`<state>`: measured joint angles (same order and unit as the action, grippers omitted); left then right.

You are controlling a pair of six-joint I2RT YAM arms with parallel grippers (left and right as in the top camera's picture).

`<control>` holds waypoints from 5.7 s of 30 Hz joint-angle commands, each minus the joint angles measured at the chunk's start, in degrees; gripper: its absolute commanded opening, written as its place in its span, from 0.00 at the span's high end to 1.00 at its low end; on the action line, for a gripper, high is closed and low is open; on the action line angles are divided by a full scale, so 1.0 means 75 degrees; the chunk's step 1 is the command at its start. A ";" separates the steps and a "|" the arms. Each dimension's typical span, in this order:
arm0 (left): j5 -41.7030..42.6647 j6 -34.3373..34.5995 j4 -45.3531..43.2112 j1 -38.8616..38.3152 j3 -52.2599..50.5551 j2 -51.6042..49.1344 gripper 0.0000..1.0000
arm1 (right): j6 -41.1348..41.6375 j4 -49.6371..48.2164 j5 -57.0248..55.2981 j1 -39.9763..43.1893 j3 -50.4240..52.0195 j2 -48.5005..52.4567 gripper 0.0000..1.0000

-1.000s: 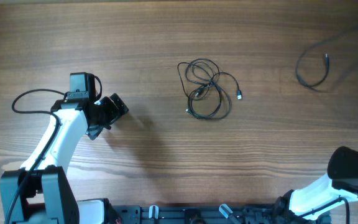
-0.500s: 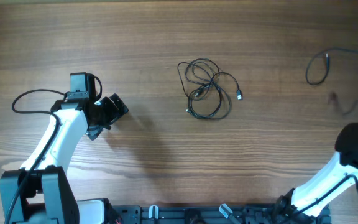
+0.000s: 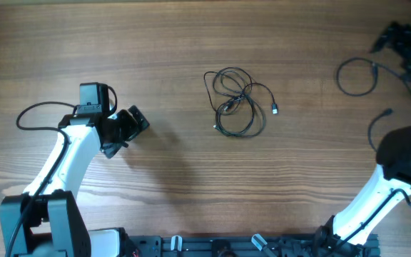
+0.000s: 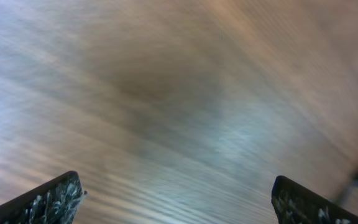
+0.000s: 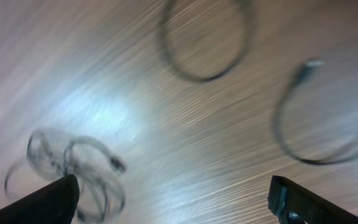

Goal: Untangle cables

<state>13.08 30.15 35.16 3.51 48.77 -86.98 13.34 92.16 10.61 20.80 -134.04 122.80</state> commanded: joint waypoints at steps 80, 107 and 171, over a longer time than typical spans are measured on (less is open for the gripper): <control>-0.0079 -0.0335 -0.8434 -0.3754 -0.0017 -0.2649 0.22 | 0.0449 -0.2602 0.1454 -0.3765 0.7254 -0.4803 0.00; 0.1396 0.0300 -0.8291 -0.3663 0.0009 -0.2661 0.96 | 0.0440 -0.2562 0.1445 -0.3765 0.7254 -0.4803 0.00; 0.5925 0.7099 -1.3155 -0.0615 0.0012 0.2841 0.96 | 0.2174 -0.7936 0.3480 -0.6956 0.9090 -0.3381 0.00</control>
<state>59.68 82.76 -63.07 -2.02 48.51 -66.30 34.13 31.35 30.50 -28.80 -66.02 95.83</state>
